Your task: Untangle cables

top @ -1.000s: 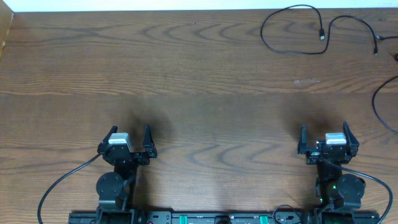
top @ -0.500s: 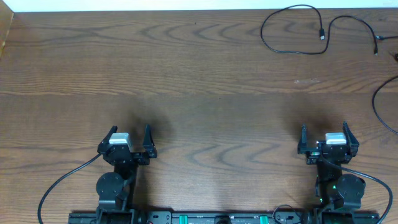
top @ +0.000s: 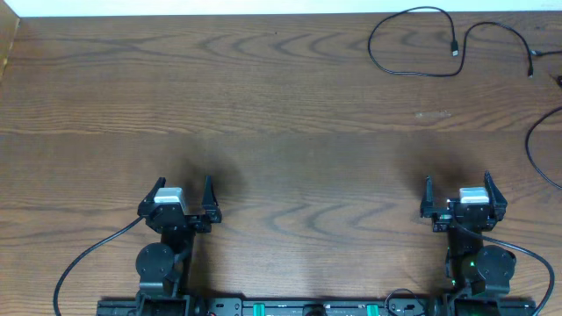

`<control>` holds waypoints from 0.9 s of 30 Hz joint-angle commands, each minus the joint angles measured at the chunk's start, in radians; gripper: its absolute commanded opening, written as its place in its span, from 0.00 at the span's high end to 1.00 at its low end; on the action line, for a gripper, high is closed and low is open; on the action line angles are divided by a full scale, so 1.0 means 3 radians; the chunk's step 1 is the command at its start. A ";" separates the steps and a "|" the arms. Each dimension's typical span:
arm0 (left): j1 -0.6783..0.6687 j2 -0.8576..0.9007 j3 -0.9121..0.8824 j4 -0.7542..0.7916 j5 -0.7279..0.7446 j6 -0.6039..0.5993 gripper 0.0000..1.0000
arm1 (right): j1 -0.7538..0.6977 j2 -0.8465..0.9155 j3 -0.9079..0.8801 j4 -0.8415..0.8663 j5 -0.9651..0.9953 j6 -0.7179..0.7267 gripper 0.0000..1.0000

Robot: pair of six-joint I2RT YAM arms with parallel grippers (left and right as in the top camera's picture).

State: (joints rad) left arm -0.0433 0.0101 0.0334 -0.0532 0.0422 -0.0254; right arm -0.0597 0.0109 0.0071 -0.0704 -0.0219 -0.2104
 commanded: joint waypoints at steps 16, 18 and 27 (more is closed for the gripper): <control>-0.0019 -0.0020 -0.0098 -0.0060 -0.0094 0.0022 0.05 | -0.0023 -0.0023 -0.0006 -0.0013 0.0066 0.0842 0.01; -0.0019 -0.0020 -0.0098 -0.0060 -0.0094 0.0022 0.05 | -0.0023 -0.0023 -0.0006 -0.0014 0.0067 0.0852 0.01; -0.0019 -0.0020 -0.0098 -0.0060 -0.0094 0.0022 0.05 | -0.0022 -0.0023 -0.0006 -0.0011 0.0062 0.0849 0.01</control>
